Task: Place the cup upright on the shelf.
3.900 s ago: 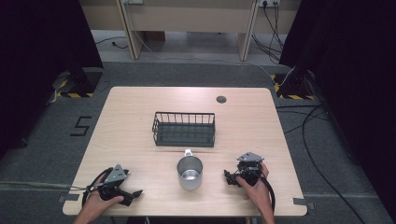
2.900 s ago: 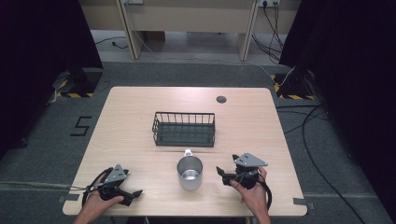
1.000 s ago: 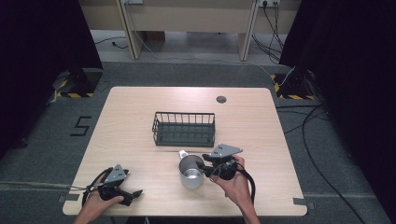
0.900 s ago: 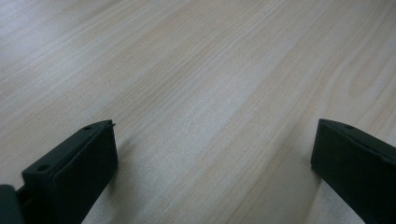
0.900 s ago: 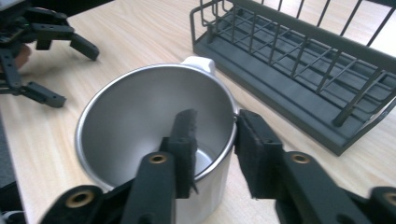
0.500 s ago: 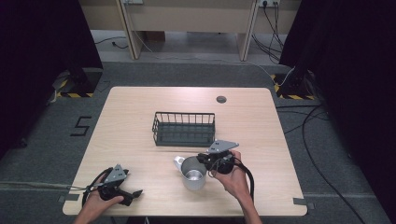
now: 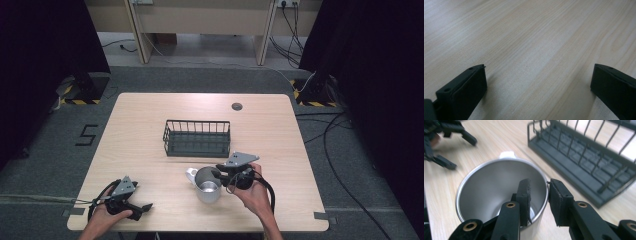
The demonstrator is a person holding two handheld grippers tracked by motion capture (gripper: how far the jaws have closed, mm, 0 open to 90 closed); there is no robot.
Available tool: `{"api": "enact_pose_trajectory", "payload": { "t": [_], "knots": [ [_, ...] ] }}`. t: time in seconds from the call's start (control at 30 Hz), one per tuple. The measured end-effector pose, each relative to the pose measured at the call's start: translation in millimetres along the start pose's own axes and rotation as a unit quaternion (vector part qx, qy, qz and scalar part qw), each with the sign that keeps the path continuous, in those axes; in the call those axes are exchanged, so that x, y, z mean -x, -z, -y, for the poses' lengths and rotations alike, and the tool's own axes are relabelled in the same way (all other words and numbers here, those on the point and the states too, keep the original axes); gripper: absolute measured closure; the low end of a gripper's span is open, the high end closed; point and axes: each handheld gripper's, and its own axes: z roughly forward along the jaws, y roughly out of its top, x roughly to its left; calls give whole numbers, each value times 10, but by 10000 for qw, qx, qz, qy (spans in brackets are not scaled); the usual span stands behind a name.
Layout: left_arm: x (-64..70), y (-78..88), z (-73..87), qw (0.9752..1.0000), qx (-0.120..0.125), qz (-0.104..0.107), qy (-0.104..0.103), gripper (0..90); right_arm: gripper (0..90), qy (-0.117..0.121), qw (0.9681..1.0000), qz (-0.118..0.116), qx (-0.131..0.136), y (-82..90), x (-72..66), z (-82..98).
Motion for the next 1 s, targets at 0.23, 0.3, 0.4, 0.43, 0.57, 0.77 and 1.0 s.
{"api": "enact_pose_trajectory", "payload": {
  "t": [0.23,0.3,0.4,0.43,0.57,0.77,1.0],
  "knots": [
    [-1,0,0,10000,-1,-1,-2,0,824,-4,9999,-134,27,-77,58,-8],
    [-1,0,0,10000,-2,-1,-3,0,825,-16,9999,-147,31,-82,65,-11],
    [0,0,0,10000,-2,0,-1,0,823,3,10000,-68,24,-78,52,-12],
    [0,0,0,10000,-1,-1,-2,0,798,-12,10000,-74,52,-75,55,-9],
    [-1,1,-1,10000,-10,3,-3,0,528,-145,9992,-116,347,-45,58,-4],
    [0,0,0,10000,-1,-1,-2,0,150,-379,9921,-287,1161,44,-83,153],
    [0,0,0,10000,-1,-1,-1,0,153,-415,9890,-197,1403,47,-215,303]
  ]
}}
